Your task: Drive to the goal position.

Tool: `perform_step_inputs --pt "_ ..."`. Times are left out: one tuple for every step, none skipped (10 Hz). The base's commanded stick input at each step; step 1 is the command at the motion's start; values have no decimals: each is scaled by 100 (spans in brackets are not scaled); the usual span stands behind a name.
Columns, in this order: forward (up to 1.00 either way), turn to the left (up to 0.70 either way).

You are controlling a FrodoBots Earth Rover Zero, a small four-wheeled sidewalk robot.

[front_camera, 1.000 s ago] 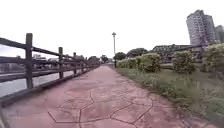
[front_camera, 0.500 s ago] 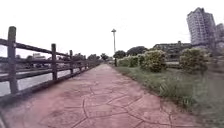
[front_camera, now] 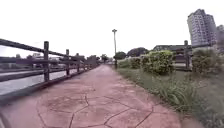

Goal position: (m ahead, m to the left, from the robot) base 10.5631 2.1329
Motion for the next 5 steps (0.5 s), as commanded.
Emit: perform_step_inputs --pt "100 11" --pt "100 33" --pt "100 15" --pt "100 0" --pt "100 0"
